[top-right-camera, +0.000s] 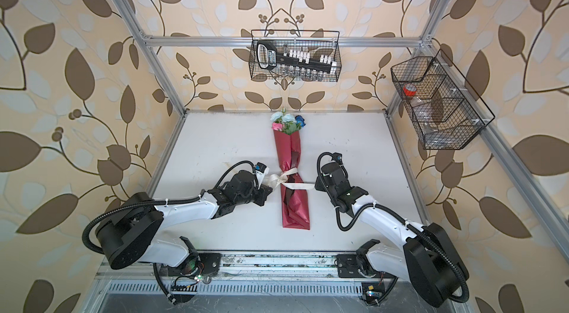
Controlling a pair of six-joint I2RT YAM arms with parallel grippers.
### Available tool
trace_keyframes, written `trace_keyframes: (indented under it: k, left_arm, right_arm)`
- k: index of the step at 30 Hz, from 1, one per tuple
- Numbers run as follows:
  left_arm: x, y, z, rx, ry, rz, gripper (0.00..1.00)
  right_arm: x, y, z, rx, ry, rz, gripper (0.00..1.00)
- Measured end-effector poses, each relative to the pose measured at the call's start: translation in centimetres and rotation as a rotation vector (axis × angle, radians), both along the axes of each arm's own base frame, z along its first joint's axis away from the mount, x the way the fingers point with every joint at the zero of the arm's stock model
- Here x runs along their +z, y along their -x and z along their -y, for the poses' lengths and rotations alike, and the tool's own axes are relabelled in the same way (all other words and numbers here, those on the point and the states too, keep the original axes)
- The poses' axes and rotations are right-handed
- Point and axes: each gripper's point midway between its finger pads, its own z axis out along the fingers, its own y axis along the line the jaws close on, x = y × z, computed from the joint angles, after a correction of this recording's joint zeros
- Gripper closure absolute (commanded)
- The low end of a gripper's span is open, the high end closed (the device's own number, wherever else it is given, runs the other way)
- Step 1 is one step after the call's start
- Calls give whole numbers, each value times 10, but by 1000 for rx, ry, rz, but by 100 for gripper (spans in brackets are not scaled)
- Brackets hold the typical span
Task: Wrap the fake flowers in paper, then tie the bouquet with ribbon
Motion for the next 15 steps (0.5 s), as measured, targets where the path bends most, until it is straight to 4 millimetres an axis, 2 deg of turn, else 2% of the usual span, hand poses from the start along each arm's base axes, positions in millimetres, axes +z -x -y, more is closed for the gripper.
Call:
trace_keyframes:
  k: [2,4,5,7,9,15]
  left_arm:
    - [-6,5,-1,-7,-2,-14,53]
    - [-14,11,-6,-3,-12,-32,38]
    - [-17,15,-9,0,-17,-42,34]
    - [-19,22,-16,-1,-23,-49,30]
    - [-10,27,-20,1,-5,-33,29]
    - [65,33,-25,-4,140,133,29]
  right_arm:
    - [5,-8,-1,-12,-4,20,100]
    - [7,-15,-2,-15,-5,32,100]
    - [8,-18,-4,-14,-2,36,100]
    - [10,-24,-6,-11,1,40,100]
    - [11,-28,-9,-8,2,45,100]
    - [15,-31,-10,-1,4,59,100]
